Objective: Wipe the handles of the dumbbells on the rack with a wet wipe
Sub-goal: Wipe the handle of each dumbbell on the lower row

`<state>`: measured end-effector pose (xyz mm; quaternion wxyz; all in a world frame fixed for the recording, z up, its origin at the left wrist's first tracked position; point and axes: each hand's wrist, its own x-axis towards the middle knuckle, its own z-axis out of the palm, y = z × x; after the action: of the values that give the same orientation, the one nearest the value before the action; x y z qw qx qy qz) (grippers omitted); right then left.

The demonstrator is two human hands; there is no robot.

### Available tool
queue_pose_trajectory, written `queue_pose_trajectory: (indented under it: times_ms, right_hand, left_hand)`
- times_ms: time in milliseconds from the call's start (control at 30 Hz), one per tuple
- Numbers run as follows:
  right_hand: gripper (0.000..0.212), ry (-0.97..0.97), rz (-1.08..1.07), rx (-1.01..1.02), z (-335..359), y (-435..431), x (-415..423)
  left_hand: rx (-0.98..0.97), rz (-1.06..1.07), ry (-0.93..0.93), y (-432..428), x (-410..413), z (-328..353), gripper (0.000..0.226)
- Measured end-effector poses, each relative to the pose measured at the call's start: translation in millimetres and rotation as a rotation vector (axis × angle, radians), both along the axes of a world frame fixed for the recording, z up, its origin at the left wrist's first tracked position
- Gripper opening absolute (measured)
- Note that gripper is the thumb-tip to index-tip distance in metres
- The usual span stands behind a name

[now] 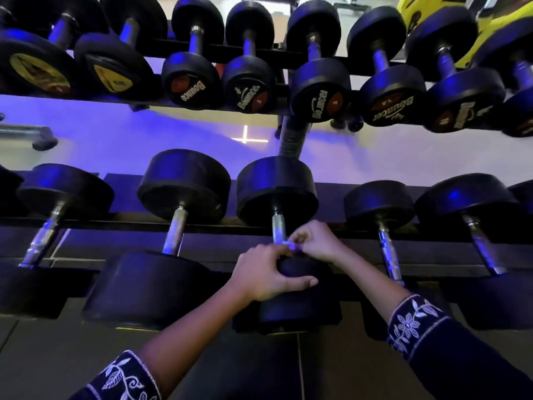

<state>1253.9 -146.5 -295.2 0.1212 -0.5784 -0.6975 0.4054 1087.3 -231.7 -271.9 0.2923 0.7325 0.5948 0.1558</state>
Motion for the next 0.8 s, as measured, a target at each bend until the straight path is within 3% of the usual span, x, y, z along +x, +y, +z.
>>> queue_pose_trajectory:
  times_ms: [167, 300, 500, 667, 733, 800]
  right_hand:
    - [0.004, 0.029, -0.359, 0.170, -8, 28, -22]
    - [0.002, -0.021, -0.256, 0.167, -10, 33, -21]
    - [0.015, 0.020, -0.024, -0.071, -10, 0, 4]
    - [0.023, 0.301, -0.557, -0.083, -18, 35, -13]
    - [0.020, 0.375, -0.598, -0.073, -22, 39, -21]
    - [0.020, 0.304, -0.478, -0.006, -24, 31, -19]
  left_hand:
    - [0.009, -0.002, 0.012, 1, 1, 1, 0.066]
    - [0.007, -0.002, -0.010, 0, 0, 3, 0.057]
    - [0.007, -0.005, 0.001, 1, 0, 0, 0.079]
    - [0.004, 0.011, 0.002, 1, 1, 3, 0.069]
    - [0.005, 0.021, 0.003, 0, 1, 4, 0.064]
    - [0.003, 0.025, 0.001, -1, 1, 5, 0.063]
